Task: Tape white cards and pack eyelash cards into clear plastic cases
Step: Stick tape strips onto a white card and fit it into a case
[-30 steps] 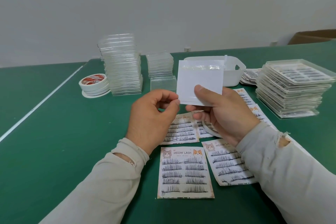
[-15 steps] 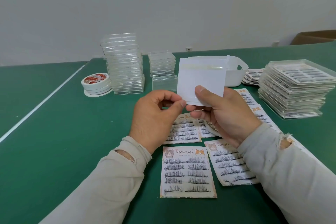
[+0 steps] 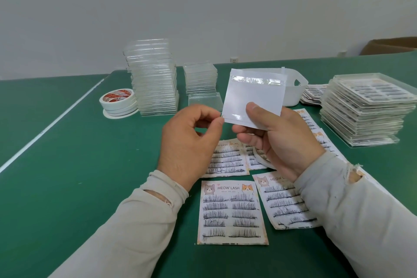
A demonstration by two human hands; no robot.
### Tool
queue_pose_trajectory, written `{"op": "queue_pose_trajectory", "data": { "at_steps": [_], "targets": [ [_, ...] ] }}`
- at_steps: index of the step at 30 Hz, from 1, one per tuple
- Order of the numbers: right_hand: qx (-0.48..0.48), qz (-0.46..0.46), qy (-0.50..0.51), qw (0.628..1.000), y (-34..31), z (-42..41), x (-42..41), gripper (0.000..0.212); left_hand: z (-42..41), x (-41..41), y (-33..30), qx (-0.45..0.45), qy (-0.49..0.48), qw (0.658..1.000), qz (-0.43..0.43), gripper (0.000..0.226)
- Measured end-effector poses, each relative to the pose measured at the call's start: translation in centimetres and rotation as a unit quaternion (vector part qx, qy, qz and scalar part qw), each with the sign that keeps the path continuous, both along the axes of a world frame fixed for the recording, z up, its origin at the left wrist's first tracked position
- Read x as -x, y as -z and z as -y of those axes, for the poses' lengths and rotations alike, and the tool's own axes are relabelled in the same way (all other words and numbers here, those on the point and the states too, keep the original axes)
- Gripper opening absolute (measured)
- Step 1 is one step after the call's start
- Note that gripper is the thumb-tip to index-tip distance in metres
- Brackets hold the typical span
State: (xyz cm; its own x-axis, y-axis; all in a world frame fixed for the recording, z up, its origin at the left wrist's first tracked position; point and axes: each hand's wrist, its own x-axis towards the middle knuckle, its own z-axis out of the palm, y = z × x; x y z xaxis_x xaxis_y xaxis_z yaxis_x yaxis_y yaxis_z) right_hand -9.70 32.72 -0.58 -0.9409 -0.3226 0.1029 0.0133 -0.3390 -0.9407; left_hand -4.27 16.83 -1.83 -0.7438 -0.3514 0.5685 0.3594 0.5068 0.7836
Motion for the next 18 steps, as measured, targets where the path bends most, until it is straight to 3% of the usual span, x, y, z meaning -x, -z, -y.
{"op": "queue_pose_trajectory", "data": {
  "at_steps": [10, 18],
  "targets": [
    [-0.017, -0.014, 0.004, 1.000, -0.05, 0.17, -0.19, 0.016, -0.07, 0.01, 0.18, -0.014, 0.017, 1.000, 0.005, 0.023],
    [-0.018, -0.032, 0.004, 0.999, -0.06, 0.39, -0.35, 0.015, -0.29, 0.43, 0.15, -0.091, 0.030, 0.995, 0.031, 0.018]
  ]
}}
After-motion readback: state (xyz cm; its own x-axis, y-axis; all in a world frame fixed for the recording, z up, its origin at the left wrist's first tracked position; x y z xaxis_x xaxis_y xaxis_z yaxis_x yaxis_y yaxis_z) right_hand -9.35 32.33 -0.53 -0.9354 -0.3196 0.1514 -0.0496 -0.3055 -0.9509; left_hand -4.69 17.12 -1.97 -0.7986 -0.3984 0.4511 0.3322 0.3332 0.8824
